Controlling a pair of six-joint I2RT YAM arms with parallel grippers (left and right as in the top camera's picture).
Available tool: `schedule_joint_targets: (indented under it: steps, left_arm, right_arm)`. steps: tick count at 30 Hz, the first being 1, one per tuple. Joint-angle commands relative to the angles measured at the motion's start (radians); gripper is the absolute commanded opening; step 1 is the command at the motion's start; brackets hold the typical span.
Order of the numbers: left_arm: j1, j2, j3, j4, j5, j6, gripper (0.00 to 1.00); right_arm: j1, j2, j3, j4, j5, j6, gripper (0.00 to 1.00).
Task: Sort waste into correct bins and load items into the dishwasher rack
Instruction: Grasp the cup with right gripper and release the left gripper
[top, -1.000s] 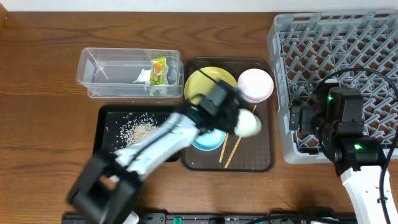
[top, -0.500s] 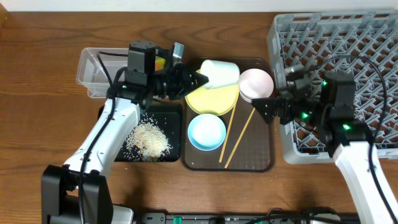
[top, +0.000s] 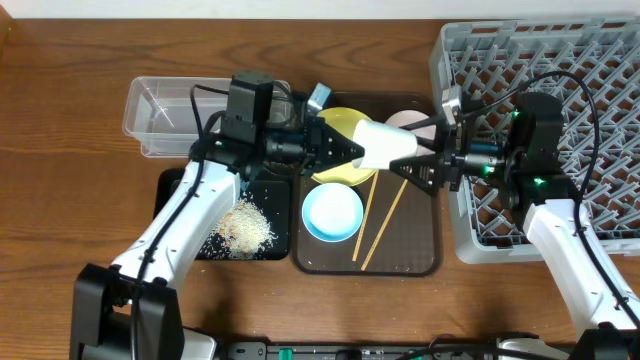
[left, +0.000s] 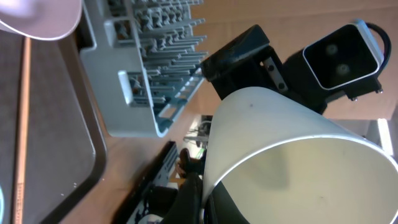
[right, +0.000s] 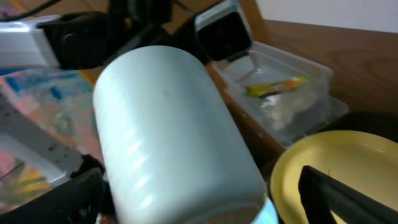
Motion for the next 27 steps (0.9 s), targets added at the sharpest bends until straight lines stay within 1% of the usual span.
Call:
schedule_joint_targets:
  steps: [1, 2, 4, 7, 11, 13, 15, 16, 17, 19, 21, 23, 25, 27]
  left_arm:
    - [0.001, 0.006, 0.003, 0.005, 0.037, -0.021, 0.06]
    - [0.001, 0.006, 0.003, 0.005, 0.038, -0.021, 0.07]
    - [0.001, 0.006, 0.003, 0.005, 0.038, -0.021, 0.06]
    - [0.001, 0.006, 0.003, 0.005, 0.039, -0.029, 0.06]
    - [0.001, 0.006, 0.003, 0.005, 0.038, -0.036, 0.06]
    - [0.001, 0.006, 0.003, 0.005, 0.037, -0.034, 0.07]
    - [0.001, 0.006, 0.003, 0.005, 0.026, 0.011, 0.17]
    - [0.001, 0.006, 0.003, 0.003, 0.014, 0.066, 0.27]
    - [0.001, 0.006, 0.003, -0.007, -0.007, 0.124, 0.31]
    - [0.001, 0.006, 0.003, -0.092, -0.127, 0.230, 0.36]
    - [0.002, 0.005, 0.003, -0.220, -0.340, 0.336, 0.38]
    - [0.002, 0.002, 0.003, -0.318, -0.523, 0.413, 0.40]
    - [0.008, -0.017, 0.003, -0.376, -0.613, 0.473, 0.44]
    - [0.020, -0.056, 0.003, -0.409, -0.675, 0.496, 0.45]
  right_arm:
    - [0.013, 0.002, 0.014, 0.002, -0.101, 0.013, 0.94]
    - [0.013, 0.002, 0.014, 0.002, -0.106, 0.013, 0.92]
    - [0.013, 0.002, 0.014, 0.002, -0.109, 0.013, 0.84]
    - [0.013, 0.002, 0.014, 0.002, -0.108, 0.013, 0.64]
    - [0.013, 0.002, 0.014, 0.003, -0.107, 0.013, 0.64]
    - [0.013, 0.002, 0.014, 0.002, -0.104, 0.013, 0.61]
    - [0.013, 0.002, 0.014, 0.001, -0.091, 0.011, 0.58]
    - [0.013, 0.002, 0.014, -0.003, -0.073, 0.008, 0.57]
    - [0.012, 0.002, 0.014, -0.003, -0.050, 0.009, 0.55]
    - [0.008, 0.002, 0.014, -0.003, 0.010, 0.009, 0.52]
    - [-0.001, 0.002, 0.014, -0.003, 0.072, 0.010, 0.50]
    - [-0.011, 0.002, 0.014, -0.008, 0.127, 0.010, 0.48]
    - [-0.026, -0.001, 0.014, -0.025, 0.201, 0.010, 0.47]
    - [-0.041, -0.010, 0.014, -0.059, 0.295, 0.009, 0.47]
